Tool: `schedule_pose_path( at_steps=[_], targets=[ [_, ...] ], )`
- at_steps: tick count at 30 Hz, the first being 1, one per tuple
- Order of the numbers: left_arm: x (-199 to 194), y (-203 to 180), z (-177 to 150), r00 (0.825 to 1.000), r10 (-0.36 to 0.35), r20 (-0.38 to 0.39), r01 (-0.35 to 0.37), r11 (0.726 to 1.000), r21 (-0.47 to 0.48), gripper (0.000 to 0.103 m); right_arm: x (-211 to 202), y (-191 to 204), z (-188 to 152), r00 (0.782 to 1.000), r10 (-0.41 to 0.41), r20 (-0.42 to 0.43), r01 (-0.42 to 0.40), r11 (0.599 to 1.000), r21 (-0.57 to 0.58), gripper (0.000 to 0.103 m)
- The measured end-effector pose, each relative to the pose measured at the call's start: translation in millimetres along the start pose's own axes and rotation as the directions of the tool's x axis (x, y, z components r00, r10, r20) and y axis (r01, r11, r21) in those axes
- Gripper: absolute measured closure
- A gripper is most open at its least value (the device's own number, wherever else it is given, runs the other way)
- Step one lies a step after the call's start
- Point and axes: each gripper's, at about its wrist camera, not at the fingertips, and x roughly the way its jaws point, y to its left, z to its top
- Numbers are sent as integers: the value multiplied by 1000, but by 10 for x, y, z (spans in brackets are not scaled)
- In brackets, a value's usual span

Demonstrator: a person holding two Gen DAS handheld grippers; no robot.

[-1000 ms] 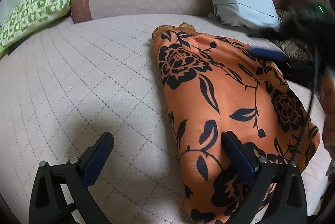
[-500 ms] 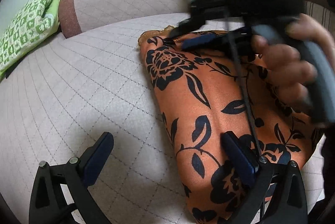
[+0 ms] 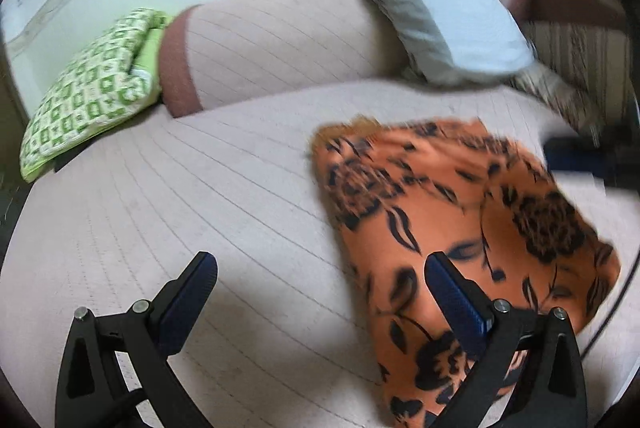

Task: Fold small clothes

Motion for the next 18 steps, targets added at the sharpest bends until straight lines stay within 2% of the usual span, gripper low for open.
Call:
schedule_pose_path(
  at_steps=[4,8,11,18],
  targets=[
    [-46,193,105,999,31,33,-29,998,-57,0,-14,-148,-88,999,-34,-18,34,999,11,75],
    [-86,365,158,995,73,63,-67,993,-94,0,191,-299,-112,997,-38,-62,41,998,39,75],
    [-69,465,186,994,87,73,-77,989,-125,0,358,-334,-159,991,-81,-106,84,996,28,74],
    [-86,647,234,989,120,86,-104,980,-169,0,448,-393,-164,988,-75,-134,80,996,27,75]
  ],
)
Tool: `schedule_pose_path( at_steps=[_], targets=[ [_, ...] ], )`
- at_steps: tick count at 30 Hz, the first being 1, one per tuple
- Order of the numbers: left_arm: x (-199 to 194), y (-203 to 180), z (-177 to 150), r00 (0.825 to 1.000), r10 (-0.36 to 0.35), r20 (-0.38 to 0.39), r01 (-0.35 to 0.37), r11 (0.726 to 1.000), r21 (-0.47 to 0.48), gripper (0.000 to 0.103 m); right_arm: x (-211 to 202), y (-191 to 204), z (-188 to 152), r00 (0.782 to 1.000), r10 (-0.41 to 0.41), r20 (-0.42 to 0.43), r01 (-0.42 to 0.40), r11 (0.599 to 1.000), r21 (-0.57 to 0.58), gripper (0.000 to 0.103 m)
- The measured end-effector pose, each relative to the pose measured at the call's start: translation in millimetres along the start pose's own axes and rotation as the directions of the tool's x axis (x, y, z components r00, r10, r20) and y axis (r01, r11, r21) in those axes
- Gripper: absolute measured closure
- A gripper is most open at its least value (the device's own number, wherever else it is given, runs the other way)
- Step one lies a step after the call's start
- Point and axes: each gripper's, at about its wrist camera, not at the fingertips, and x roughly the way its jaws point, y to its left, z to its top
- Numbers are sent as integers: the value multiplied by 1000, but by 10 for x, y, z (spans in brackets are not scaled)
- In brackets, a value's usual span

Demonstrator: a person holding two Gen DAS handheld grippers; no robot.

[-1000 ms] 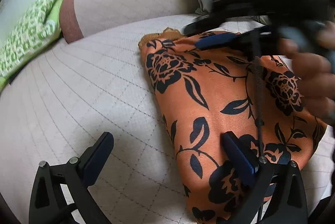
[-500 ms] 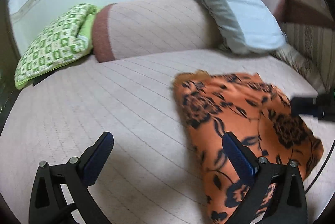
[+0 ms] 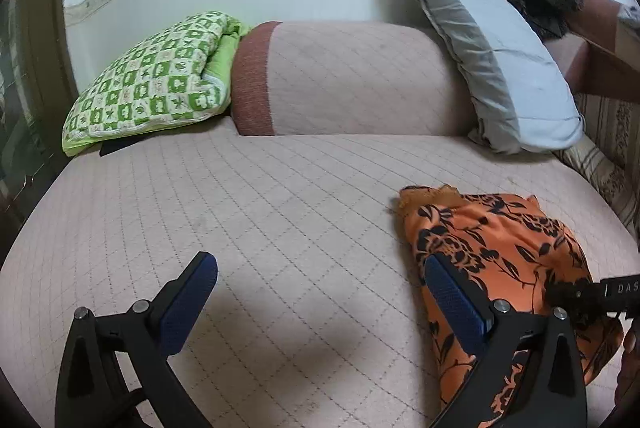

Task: Fold small clothes

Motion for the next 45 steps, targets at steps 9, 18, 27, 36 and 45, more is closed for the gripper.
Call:
schedule_pose_path(
  at_steps=[9,18,27,36,45],
  targets=[
    [7,174,58,1000,23,7,-22,999,-49,0,22,-46,1,1000,12,-9,-12,1000,1,75],
    [-25,181,64,999,27,19,-26,998,-52,0,31,-42,3,1000,8,-9,-8,1000,-2,75],
    [-27,200,63,999,38,23,-37,998,-58,0,41,-32,-2,1000,4,-8,-4,1000,-6,75],
    [-44,281,81,997,64,35,-61,994,-85,0,49,-26,-6,1000,4,-7,-4,1000,-6,75],
    [-29,456,108,992,117,39,-111,985,-136,0,46,-31,-7,1000,4,-7,-4,1000,-6,75]
  ],
)
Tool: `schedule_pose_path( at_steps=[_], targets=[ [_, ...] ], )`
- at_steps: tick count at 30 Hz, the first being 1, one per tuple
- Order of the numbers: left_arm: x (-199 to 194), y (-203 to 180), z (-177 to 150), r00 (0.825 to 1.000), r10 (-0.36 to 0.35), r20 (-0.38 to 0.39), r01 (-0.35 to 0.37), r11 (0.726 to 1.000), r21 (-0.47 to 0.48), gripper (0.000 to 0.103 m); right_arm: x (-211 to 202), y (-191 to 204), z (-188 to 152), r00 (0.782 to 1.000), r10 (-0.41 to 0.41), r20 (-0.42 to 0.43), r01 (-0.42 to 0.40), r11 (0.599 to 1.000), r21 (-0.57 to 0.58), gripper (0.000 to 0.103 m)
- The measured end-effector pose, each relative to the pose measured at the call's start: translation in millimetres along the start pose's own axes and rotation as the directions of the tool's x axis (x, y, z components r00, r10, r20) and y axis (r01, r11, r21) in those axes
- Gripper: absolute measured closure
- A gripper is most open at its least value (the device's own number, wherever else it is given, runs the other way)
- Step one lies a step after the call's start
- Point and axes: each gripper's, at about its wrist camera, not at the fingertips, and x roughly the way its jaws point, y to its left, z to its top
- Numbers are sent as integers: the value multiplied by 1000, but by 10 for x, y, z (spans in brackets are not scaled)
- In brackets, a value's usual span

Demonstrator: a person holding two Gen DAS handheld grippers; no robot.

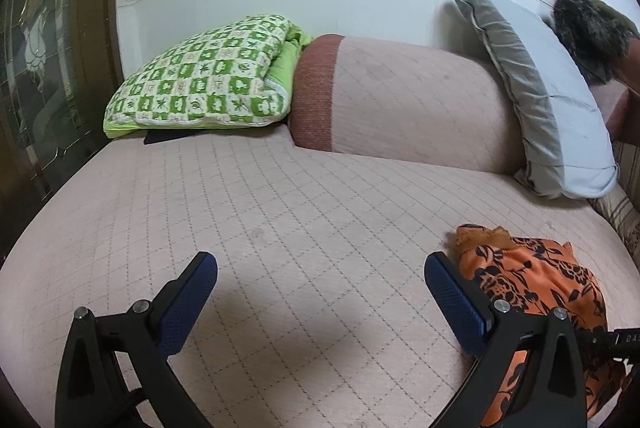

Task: Fold small clothes

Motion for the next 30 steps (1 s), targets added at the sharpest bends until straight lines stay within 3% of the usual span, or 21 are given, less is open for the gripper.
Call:
schedule_pose_path(
  at_steps=[5,9,13,17,20,23,26,30],
  targets=[
    [52,7,-7,1000,0,-17,0,1000,-3,0,-3,-2,0,1000,0,0,0,1000,1,75],
    [141,-155,-96,994,-81,-76,83,996,26,0,-4,-3,13,1000,10,-4,-10,1000,4,75],
    [268,-501,-283,968,-163,-188,185,977,102,0,-116,-22,89,997,72,-24,-71,997,39,75],
    [322,-775,-415,947,-213,-240,249,959,134,0,-333,-171,198,984,156,84,-165,980,108,76],
    [369,-935,-507,941,-212,-265,261,951,167,0,-330,-279,264,978,154,139,-175,973,148,74],
    [427,-1025,-607,939,-196,-284,256,948,191,0,-160,-352,315,989,73,125,-95,980,176,75],
    [448,-1058,-631,942,-179,-284,244,946,213,0,4,-415,342,990,94,108,-115,972,204,75],
    [395,-1011,-556,939,-191,-284,251,949,190,0,-69,-310,362,989,96,116,-117,974,192,74]
  ],
)
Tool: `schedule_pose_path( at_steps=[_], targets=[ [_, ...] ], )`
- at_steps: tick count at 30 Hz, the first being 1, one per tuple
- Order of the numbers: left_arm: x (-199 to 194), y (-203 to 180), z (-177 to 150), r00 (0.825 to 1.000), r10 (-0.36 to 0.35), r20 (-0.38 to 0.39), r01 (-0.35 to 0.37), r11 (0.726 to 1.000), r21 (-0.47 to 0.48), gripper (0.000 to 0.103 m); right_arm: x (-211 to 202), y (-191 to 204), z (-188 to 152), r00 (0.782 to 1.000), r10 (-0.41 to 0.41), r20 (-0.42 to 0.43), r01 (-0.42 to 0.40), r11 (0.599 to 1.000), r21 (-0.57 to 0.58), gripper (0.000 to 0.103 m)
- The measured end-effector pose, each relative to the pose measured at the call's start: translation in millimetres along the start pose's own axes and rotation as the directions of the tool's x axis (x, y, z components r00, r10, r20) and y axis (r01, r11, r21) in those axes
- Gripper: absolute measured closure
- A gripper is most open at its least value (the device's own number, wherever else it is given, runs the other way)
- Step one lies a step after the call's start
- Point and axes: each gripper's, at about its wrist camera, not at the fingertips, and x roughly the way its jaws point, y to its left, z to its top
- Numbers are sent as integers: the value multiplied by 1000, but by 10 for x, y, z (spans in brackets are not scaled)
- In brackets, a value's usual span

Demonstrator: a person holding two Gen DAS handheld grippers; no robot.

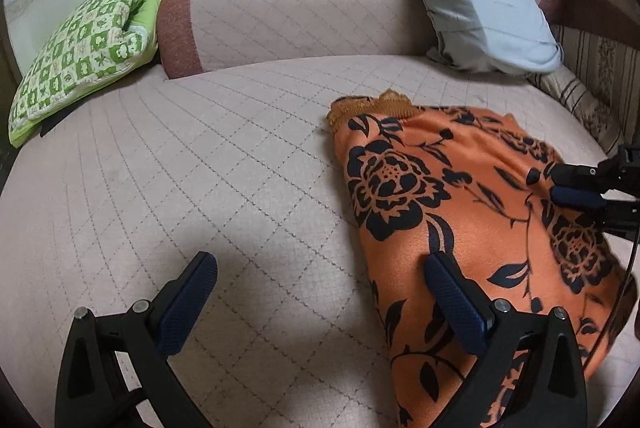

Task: Fold small clothes

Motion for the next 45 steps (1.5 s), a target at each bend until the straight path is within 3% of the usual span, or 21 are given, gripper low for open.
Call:
schedule_pose_path(
  at_steps=[3,5,7,9,14,16,17,18,20,23,26,29,33,36,40,43,45],
  targets=[
    [-108,47,41,998,-44,33,46,998,-36,0,-69,84,4,999,39,24,-38,999,-22,74],
    [-126,20,40,997,-70,34,71,997,-23,0,-92,107,2,998,-6,58,9,999,-36,73],
    [-52,-62,14,997,-83,-3,83,996,22,0,-62,41,16,995,-77,60,79,996,-30,69],
    [102,-188,-62,993,-86,-76,92,993,73,0,41,-37,10,997,-59,41,59,998,-11,69],
    [63,-166,-33,991,-114,-75,118,992,50,0,-40,57,18,997,-67,25,68,997,-38,68],
    [38,-133,-23,992,-109,-70,112,993,39,0,-130,73,-8,998,-53,36,55,998,-40,63],
    [21,-118,-22,991,-114,-72,116,993,29,0,-188,62,-25,997,-60,42,62,997,-48,49],
    [4,-114,-21,986,-147,-81,149,989,21,0,-244,64,-40,996,-77,49,80,995,-53,42],
    [-21,-116,-27,973,-208,-103,210,978,7,0,-382,-1,-56,995,-92,50,95,993,-67,42],
    [-11,-72,-7,953,-277,-125,273,961,-45,0,-516,-61,-85,989,-144,42,147,986,-82,32],
    [77,-37,23,926,-335,-174,324,942,-93,0,-523,-228,-86,985,-175,-4,174,983,-54,32],
    [168,-3,16,910,-356,-213,331,932,-146,0,-477,-371,-68,989,-134,-58,134,991,-15,32],
    [280,19,23,895,-371,-250,333,926,-179,0,-438,-404,-29,985,-157,-69,153,986,-60,32],
    [329,50,31,888,-389,-246,344,916,-207,0,-355,-471,-9,988,-119,-101,114,992,-51,31],
    [398,26,8,844,-461,-273,404,883,-240,0,-140,-577,11,987,-25,-158,25,1000,0,26],
    [378,-12,6,845,-459,-274,410,885,-219,0,-24,-567,13,980,77,-181,-73,997,26,22],
    [410,-83,12,830,-485,-275,438,873,-216,0,48,-520,-10,979,79,-190,-80,997,5,17]
  ],
)
